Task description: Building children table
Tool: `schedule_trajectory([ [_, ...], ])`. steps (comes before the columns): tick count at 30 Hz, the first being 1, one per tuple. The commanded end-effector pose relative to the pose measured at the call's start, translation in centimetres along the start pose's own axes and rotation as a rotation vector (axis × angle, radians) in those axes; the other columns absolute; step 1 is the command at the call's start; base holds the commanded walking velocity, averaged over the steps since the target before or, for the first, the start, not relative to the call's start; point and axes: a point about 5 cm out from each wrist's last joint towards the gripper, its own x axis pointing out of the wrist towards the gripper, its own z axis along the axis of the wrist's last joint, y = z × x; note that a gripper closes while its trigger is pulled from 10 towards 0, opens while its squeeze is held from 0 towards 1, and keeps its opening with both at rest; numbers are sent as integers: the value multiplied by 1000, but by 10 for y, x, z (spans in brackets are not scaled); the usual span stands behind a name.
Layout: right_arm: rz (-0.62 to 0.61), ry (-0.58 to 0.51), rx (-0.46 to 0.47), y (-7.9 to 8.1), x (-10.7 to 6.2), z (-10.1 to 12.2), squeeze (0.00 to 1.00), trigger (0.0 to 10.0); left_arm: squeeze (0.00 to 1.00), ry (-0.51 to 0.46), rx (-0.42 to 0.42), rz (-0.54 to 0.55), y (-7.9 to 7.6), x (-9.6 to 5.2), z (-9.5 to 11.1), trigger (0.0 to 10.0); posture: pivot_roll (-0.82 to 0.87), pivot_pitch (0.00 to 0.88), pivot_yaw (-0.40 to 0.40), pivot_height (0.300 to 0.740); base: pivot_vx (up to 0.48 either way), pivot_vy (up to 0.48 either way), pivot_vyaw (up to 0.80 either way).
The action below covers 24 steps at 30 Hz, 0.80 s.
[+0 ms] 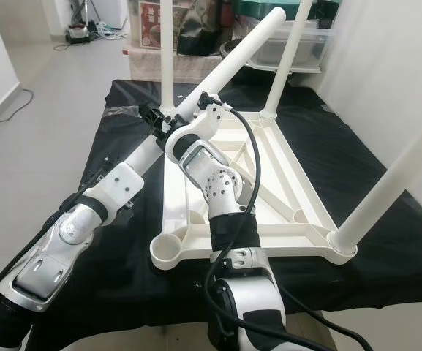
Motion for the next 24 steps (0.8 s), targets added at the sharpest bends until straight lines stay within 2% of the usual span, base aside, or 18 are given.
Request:
schedule_trajectory([
  [1,64,-31,-3,16,4,9,0,4549,0,-20,27,-89,-16,-3,0,10000,113,0,-97,740,0,0,0],
  [2,78,-23,-5,17,4,8,0,0,0,-18,28,-90,-16,-3,-1,10000,111,0,-97,740,0,0,0],
  [11,131,72,-9,20,2,-8,0,0,0,-15,50,-87,-14,-4,-4,10000,115,0,-98,740,0,0,0],
  [19,136,70,1,20,2,-7,0,0,0,-3,78,-79,-10,-6,-11,10000,113,0,-96,740,0,0,0],
  [21,138,69,2,20,2,-6,0,0,27,-2,82,-76,-9,-7,-11,10000,113,0,-96,740,0,0,0],
  [22,136,66,3,20,2,-6,0,0,600,-4,81,-63,-7,-7,-12,10000,113,0,-96,740,0,0,0],
  [23,134,64,4,20,2,-5,0,0,1000,-17,71,-53,-5,-8,-11,10000,113,0,-96,740,0,0,0],
  [24,134,64,4,20,2,-5,0,0,1000,-17,71,-53,-5,-8,-11,10000,113,0,-96,740,0,0,0],
])
